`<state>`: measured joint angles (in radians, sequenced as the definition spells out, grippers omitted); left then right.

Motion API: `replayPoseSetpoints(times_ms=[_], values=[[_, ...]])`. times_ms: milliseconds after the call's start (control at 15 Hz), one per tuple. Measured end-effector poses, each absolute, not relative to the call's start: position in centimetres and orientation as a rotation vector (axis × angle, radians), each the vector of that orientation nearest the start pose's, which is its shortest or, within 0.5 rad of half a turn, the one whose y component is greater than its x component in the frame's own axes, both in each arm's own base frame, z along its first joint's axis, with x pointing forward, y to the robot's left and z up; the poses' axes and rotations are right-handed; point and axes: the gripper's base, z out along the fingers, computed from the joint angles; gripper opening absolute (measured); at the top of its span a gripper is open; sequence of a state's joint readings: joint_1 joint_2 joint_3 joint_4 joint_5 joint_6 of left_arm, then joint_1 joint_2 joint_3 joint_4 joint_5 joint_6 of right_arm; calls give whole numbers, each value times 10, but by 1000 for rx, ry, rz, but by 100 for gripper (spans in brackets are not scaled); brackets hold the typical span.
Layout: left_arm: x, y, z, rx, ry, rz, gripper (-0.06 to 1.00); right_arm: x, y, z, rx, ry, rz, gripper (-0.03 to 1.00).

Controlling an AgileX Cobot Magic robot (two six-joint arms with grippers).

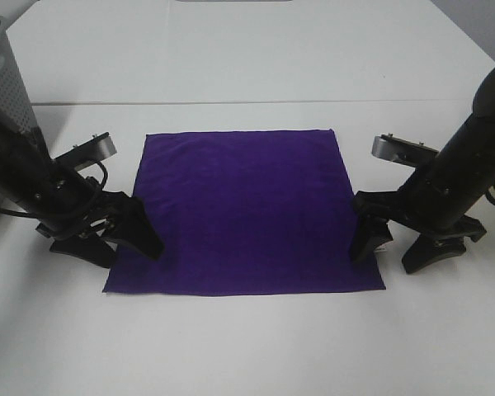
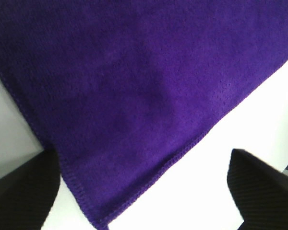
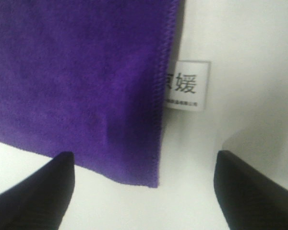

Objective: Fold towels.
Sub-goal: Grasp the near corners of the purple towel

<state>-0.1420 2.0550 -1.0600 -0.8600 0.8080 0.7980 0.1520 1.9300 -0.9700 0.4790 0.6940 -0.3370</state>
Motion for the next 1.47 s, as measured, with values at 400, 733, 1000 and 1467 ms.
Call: replayPoseSetpoints(times_ms=[400, 733, 1000, 1467], values=[[313, -79, 90, 292, 2975, -868, 87, 315, 80, 91, -143, 3086, 593, 76], [312, -79, 90, 295, 2972, -866, 86, 316, 81, 88, -126, 3095, 618, 75], [312, -79, 90, 286, 2975, -867, 86, 316, 81, 88, -128, 3095, 616, 75], [311, -75, 90, 244, 3021, -798, 86, 315, 78, 88, -157, 3141, 536, 74]])
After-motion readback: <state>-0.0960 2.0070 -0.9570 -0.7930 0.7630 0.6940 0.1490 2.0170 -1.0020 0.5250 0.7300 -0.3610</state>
